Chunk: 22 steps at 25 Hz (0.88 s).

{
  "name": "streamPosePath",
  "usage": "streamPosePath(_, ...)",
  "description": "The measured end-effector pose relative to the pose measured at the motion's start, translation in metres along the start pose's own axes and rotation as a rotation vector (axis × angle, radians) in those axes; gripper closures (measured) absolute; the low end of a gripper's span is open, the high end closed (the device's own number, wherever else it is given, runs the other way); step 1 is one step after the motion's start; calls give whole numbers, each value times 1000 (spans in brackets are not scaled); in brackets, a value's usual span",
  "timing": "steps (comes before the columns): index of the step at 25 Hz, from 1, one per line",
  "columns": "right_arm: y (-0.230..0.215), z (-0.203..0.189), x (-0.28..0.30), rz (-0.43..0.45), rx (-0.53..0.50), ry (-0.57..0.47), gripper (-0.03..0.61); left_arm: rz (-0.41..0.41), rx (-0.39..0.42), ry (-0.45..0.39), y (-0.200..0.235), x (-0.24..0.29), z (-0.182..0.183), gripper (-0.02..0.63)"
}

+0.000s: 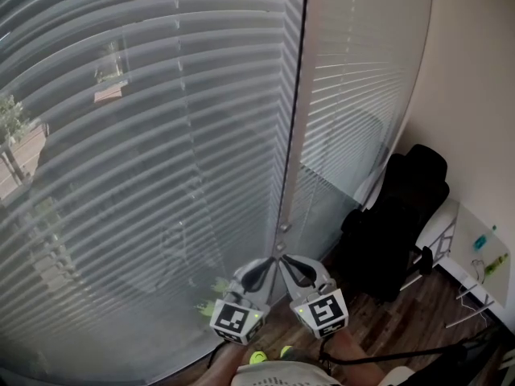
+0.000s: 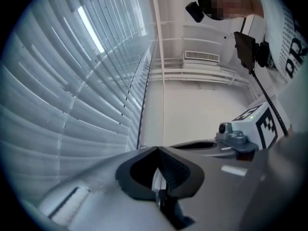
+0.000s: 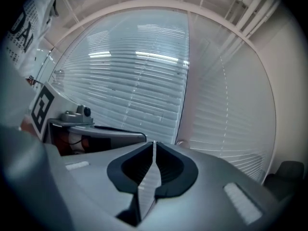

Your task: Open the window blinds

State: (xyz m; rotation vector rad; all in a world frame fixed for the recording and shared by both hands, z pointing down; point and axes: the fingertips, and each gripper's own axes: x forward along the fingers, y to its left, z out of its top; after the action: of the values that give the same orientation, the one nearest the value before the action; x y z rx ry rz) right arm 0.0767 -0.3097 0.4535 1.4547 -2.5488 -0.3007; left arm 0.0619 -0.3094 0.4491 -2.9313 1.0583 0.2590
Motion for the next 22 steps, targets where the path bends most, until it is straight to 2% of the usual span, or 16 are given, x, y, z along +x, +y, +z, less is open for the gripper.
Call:
streamPosePath(10, -11, -4, 16, 27, 23, -4, 550, 75, 1, 19, 16, 8, 1, 621)
streamPosePath(13, -21, -6, 23, 16, -39, 10, 467, 73, 1, 10, 18, 15, -1, 618)
streamPosePath(16, -33, -5, 28, -13, -104, 15, 429, 79, 5, 12, 18, 18, -7, 618)
streamPosePath(22, -48, -9, 37, -15, -172, 17, 426, 120, 1, 25, 20, 25, -8, 618)
